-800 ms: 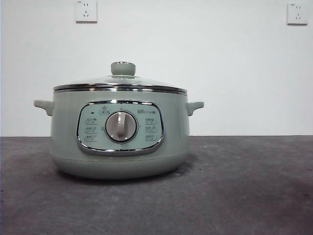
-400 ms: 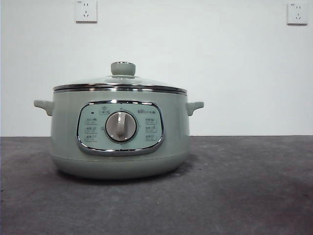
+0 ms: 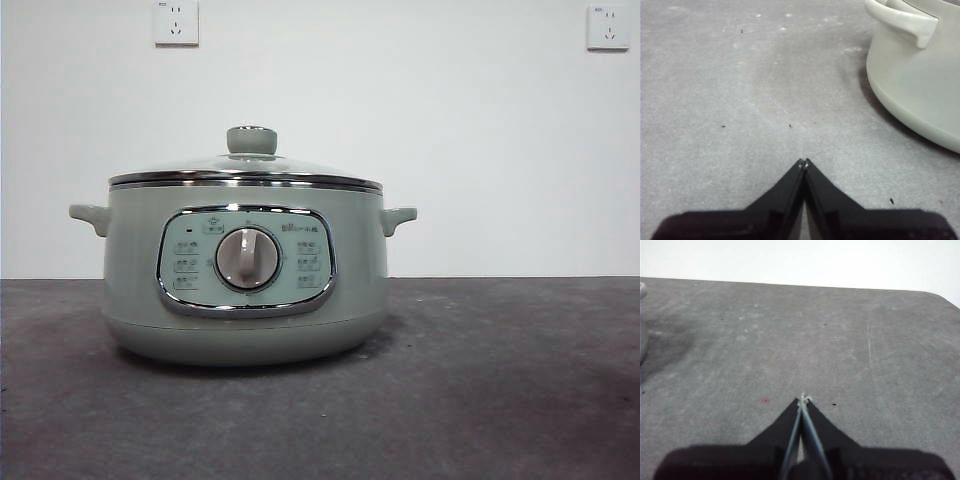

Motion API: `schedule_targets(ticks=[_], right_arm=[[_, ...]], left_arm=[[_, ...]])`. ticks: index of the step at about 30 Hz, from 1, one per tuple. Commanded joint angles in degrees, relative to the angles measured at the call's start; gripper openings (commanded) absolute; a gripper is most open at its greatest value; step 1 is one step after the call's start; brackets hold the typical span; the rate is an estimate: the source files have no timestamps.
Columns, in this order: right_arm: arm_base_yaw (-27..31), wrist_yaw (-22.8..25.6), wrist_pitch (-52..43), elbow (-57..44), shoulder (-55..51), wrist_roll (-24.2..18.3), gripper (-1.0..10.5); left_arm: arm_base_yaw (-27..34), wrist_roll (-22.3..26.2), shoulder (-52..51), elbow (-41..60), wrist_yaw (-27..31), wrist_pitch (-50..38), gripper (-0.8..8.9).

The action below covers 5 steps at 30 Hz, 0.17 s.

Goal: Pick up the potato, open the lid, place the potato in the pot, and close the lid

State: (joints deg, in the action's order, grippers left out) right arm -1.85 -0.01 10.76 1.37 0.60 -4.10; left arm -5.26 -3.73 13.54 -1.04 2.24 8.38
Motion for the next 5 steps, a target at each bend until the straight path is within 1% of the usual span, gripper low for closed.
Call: schedule_targets(ticks=[1, 5], right_arm=[[0.0, 0.0, -0.2, -0.5, -0.1, 0.0, 0.0], [0.0, 0.0, -0.2, -0.5, -0.1, 0.0, 0.0]], left_arm=[[0.1, -0.5, 0.0, 0.5, -0.1, -0.4, -0.03], [0.1, -0.5, 0.0, 0.5, -0.1, -0.4, -0.03]])
